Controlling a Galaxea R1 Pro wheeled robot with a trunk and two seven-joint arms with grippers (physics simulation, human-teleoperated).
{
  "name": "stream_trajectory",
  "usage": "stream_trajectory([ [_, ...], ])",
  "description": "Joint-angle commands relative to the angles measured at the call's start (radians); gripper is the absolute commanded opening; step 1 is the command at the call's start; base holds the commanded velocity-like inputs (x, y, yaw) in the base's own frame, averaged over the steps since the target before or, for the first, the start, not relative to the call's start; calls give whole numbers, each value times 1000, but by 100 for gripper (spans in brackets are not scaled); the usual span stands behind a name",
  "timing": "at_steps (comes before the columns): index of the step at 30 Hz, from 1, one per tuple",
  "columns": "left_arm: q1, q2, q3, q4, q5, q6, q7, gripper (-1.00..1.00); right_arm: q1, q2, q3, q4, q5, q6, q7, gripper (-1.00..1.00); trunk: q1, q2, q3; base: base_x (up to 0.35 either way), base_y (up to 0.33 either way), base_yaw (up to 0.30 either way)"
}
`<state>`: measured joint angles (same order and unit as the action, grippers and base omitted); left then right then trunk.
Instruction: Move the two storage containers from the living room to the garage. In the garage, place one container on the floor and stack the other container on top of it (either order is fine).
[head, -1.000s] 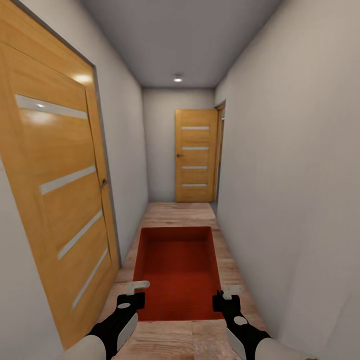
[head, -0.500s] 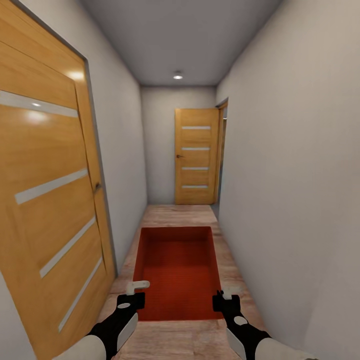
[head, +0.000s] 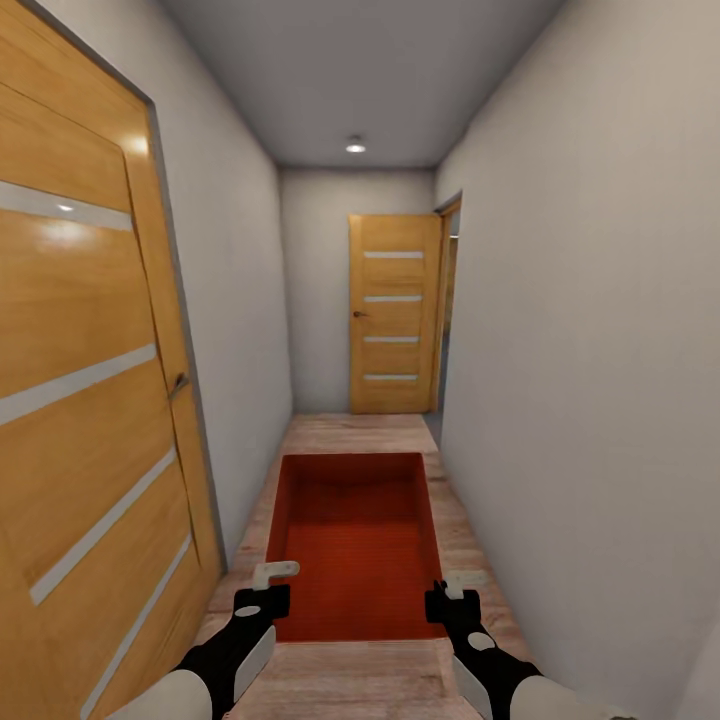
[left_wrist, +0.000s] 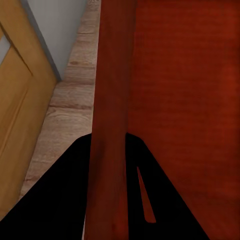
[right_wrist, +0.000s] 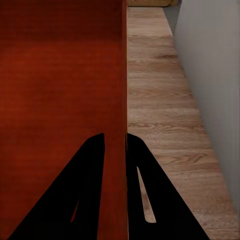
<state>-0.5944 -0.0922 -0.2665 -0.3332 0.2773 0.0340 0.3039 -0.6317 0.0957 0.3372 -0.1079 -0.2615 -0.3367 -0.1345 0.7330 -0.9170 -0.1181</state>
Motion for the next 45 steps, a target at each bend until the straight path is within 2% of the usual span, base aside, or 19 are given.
stream_trajectory([
  [1,-1,12,36,-4,-1,4,11,-100,0,-2,-7,0,-10,-4,1,-100,1,-1,-2,322,0,0],
  [45,-1,13,36,-4,-3,4,11,-100,0,-2,-7,0,-9,-4,1,-100,1,-1,-2,322,0,0],
])
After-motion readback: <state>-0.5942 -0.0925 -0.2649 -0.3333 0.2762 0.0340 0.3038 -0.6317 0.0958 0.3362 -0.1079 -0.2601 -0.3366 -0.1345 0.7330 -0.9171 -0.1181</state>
